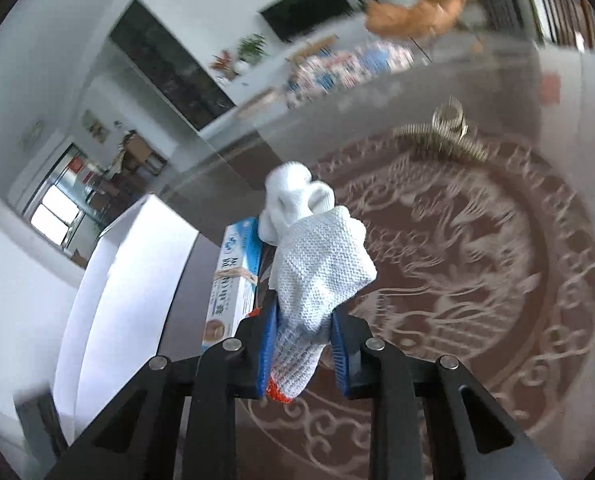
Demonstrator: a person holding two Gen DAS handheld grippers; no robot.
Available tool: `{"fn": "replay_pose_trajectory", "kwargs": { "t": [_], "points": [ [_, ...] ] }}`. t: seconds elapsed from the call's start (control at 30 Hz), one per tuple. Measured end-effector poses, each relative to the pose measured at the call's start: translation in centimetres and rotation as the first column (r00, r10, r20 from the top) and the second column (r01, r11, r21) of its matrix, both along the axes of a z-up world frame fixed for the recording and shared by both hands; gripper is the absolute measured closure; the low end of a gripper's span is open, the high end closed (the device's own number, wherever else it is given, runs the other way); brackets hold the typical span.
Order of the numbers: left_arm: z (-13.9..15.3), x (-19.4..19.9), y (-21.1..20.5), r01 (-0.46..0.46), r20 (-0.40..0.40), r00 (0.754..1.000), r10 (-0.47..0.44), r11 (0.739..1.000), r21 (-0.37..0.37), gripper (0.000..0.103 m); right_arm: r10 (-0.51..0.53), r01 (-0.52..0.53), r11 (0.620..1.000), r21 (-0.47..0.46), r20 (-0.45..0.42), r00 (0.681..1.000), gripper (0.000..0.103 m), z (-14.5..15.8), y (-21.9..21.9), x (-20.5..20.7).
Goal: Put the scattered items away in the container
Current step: 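Grasp a white glove with the right tool while the left tool grasps the blue-white nail cream box, then carry the box and glove over the container and open both tools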
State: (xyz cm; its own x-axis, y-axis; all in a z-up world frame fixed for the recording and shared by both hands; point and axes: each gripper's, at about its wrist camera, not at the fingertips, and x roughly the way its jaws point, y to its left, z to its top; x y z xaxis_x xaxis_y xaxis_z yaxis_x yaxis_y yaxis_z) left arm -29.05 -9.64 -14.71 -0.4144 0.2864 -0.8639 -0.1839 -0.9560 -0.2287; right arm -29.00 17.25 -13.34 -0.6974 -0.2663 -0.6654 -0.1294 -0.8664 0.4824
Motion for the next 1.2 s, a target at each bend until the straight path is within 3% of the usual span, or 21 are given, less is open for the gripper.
{"fn": "replay_pose_trajectory", "kwargs": {
  "t": [0.13,0.27,0.37,0.47,0.5,0.53,0.57,0.6,0.73,1.0,1.2],
  "points": [
    [1.2,-4.7,3.4,0.032,-0.045,0.998,-0.034,0.999,-0.039,0.0,0.019,-0.018,0.999,0.034,-0.046,0.999,0.078,1.0,0.9,4.0],
    [0.4,-8.9,6.0,0.035,-0.027,0.999,-0.037,0.995,-0.093,0.0,0.034,-0.031,0.999,0.038,-0.066,0.997,0.078,1.5,1.4,7.1],
    [-0.9,-10.6,8.0,0.059,0.017,0.998,-0.057,0.989,-0.134,0.0,0.045,-0.043,0.999,0.027,-0.069,0.997,0.078,1.3,1.7,8.3],
    [-1.5,-11.0,9.4,0.081,0.014,0.997,-0.079,0.977,-0.196,0.0,0.05,-0.048,0.998,0.028,-0.07,0.996,0.078,1.0,1.8,8.8],
    [-1.5,-10.9,9.4,0.082,0.011,0.997,-0.082,0.979,-0.184,0.003,0.051,-0.049,0.998,0.035,-0.073,0.996,0.078,1.0,1.9,8.7],
    [-1.6,-10.8,9.2,0.081,0.014,0.997,-0.08,0.985,-0.153,0.03,0.053,-0.05,0.998,0.044,-0.078,0.996,0.078,1.0,1.8,8.7],
    [-1.7,-10.8,9.1,0.078,0.03,0.997,-0.075,0.989,-0.126,0.05,0.055,-0.051,0.997,0.05,-0.081,0.995,0.078,1.0,1.8,8.8],
    [-1.7,-10.8,9.0,0.072,0.034,0.997,-0.068,0.988,-0.136,0.062,0.055,-0.051,0.997,0.049,-0.082,0.995,0.078,1.0,1.9,8.9],
    [-0.4,-9.0,8.2,0.061,0.004,0.998,-0.061,0.989,-0.133,0.062,0.042,-0.038,0.998,0.055,-0.083,0.996,0.078,1.1,2.1,9.1],
    [4.9,-0.4,5.9,0.023,-0.165,0.985,-0.047,0.989,-0.145,0.062,0.053,-0.043,0.994,0.096,-0.111,0.992,0.078,2.5,1.1,10.2],
    [7.1,3.7,4.2,0.002,-0.203,0.978,-0.035,0.987,-0.163,0.062,0.091,-0.075,0.99,0.119,-0.133,0.987,0.078,4.0,-1.1,10.7]
  ]
}}
